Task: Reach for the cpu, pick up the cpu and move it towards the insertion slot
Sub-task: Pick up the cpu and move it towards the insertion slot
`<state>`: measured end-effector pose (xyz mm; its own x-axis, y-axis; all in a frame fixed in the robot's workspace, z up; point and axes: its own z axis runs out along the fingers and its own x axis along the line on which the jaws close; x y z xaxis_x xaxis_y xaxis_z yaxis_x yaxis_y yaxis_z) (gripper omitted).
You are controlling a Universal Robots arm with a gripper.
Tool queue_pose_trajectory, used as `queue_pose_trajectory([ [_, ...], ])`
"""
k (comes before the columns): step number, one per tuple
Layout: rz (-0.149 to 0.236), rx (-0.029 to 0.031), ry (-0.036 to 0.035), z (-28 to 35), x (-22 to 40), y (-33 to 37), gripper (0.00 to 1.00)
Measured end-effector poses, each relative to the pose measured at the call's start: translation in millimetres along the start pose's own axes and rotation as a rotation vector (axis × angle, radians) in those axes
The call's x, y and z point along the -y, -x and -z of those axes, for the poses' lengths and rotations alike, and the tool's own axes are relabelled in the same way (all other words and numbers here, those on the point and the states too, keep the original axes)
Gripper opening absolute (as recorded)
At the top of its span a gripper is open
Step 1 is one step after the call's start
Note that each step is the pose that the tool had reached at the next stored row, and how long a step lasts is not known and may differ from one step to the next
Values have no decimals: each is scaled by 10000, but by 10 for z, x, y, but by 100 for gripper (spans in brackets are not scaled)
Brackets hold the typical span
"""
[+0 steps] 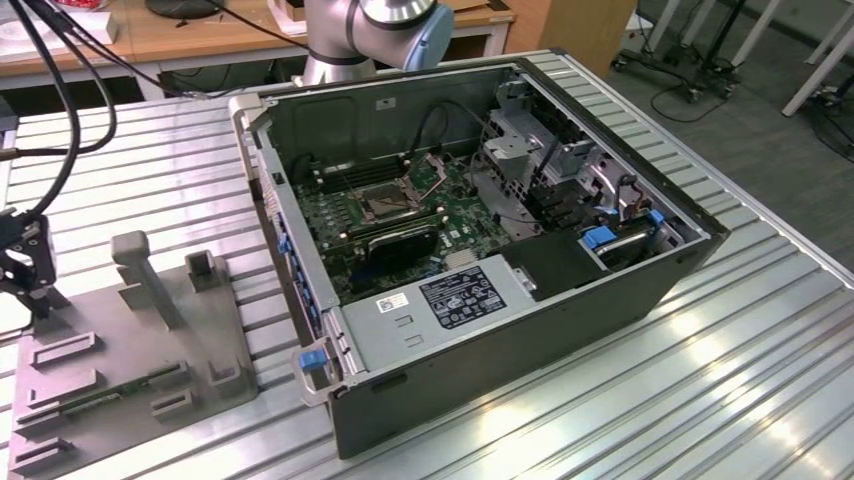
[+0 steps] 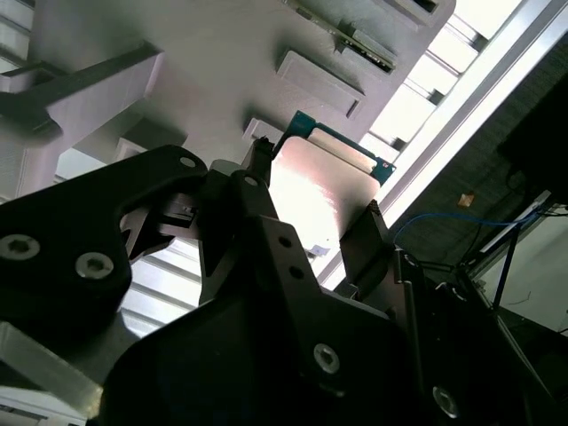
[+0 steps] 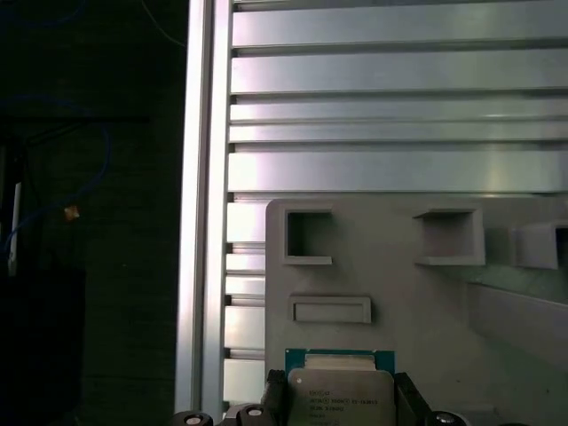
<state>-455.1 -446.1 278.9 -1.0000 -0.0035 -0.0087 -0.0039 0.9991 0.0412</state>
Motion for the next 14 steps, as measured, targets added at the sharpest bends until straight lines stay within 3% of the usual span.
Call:
queue_pose_trajectory([
  [7, 1, -3, -1, 6, 0, 11, 55],
  [14, 0, -2, -1, 1, 0, 65, 55],
])
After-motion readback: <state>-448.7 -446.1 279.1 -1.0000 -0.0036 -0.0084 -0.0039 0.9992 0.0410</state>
